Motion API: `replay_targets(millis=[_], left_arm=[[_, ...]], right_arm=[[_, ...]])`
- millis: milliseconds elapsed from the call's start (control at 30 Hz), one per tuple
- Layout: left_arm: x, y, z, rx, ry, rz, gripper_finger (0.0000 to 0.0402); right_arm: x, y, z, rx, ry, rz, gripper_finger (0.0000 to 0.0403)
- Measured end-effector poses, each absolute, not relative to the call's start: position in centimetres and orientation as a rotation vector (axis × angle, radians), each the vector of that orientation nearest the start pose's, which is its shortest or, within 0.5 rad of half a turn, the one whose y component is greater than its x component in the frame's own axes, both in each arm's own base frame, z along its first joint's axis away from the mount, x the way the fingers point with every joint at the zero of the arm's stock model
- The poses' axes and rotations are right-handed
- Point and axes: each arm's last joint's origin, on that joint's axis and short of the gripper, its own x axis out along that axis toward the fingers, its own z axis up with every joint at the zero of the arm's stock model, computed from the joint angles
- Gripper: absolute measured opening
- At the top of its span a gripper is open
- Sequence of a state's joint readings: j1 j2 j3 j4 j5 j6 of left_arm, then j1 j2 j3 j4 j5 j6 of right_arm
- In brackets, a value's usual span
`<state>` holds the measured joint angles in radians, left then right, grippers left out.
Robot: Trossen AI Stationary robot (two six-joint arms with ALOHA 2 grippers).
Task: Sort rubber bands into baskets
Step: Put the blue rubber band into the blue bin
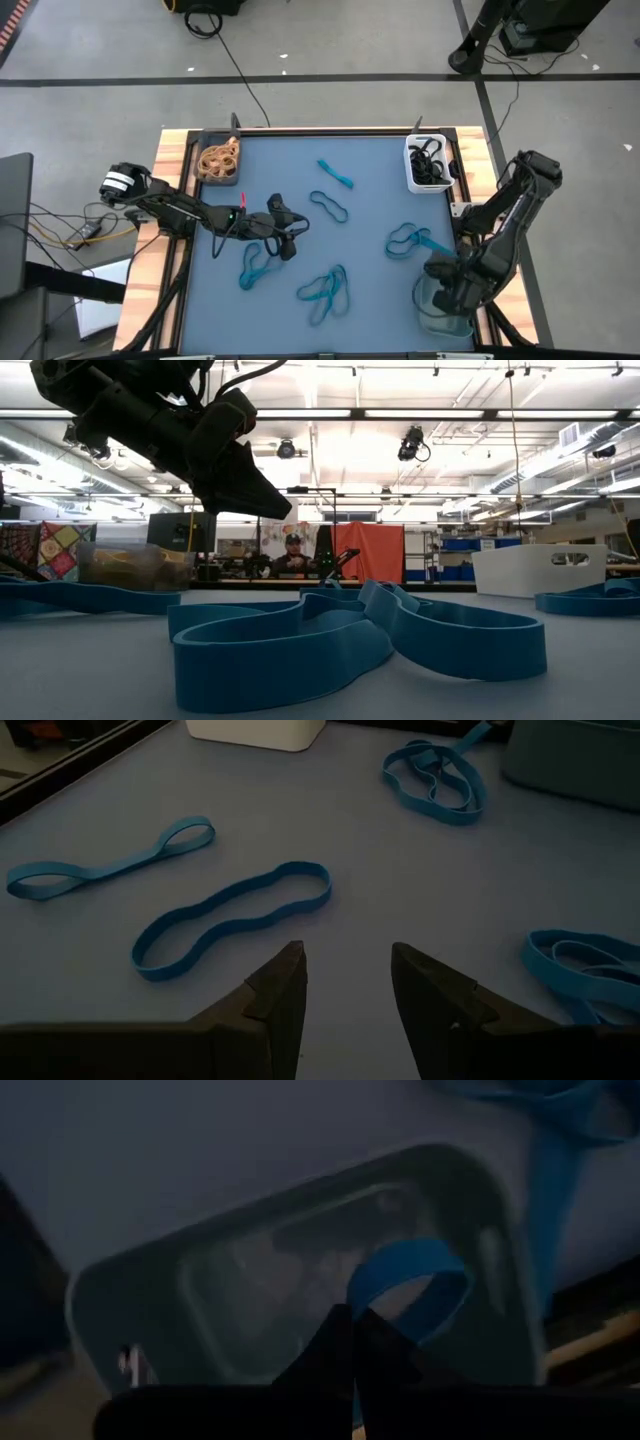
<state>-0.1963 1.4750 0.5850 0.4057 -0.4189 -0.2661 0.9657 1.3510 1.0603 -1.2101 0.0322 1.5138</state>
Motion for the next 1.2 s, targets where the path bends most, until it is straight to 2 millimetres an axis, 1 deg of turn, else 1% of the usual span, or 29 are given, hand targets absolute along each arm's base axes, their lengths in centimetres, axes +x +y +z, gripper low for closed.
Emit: replay_targets(millis=[100,200,367,433,500,667,767,867,933,1067,1133,1200], left_arm=[[27.6,-4.3,16.9,-0.111,0.435,0.278,0.0151],[27.5,-4.3,16.8,-0.108,0.445,0.279,0.0151],[27.5,-4.3,16.9,-0.108,0.444,0.279,0.0151],[27.5,-4.3,16.9,-0.108,0.444,0.279,0.0151],[27.5,-4.3,16.9,-0.111,0.443,0.279,0.0151],[27.6,-4.3,16.9,-0.118,0.433,0.279,0.0151],[27.6,-4.3,16.9,-0.118,0.434,0.279,0.0151],[27.6,-4.3,16.9,-0.118,0.434,0.279,0.0151],[27.6,-4.3,16.9,-0.118,0.434,0.279,0.0151],[27.6,-4.3,17.0,-0.115,0.433,0.279,0.0151],[27.6,-4.3,17.0,-0.116,0.429,0.278,0.0151],[27.6,-4.3,17.0,-0.117,0.427,0.278,0.0151]], right_arm=[[12.3,17.5,25.0,0.478,1.454,-0.472,0.0007],[12.2,17.5,24.2,0.517,1.491,-0.505,0.0008],[12.7,18.9,22.5,0.610,1.580,-0.422,0.0022],[12.9,19.2,22.1,0.610,1.599,-0.402,0.0040],[13.1,19.2,21.9,0.605,1.617,-0.402,0.0067],[13.1,18.6,22.0,0.581,1.652,-0.417,0.0160],[13.3,17.6,22.3,0.533,1.643,-0.436,0.0214],[14.0,16.3,22.5,0.415,1.502,-0.472,0.0253],[14.8,15.3,22.6,0.353,1.396,-0.506,0.0269],[16.4,13.2,23.0,0.278,1.272,-0.578,0.0275],[17.1,11.7,23.1,0.259,1.199,-0.689,0.0268],[17.6,10.1,23.0,0.278,1.152,-0.809,0.0257]])
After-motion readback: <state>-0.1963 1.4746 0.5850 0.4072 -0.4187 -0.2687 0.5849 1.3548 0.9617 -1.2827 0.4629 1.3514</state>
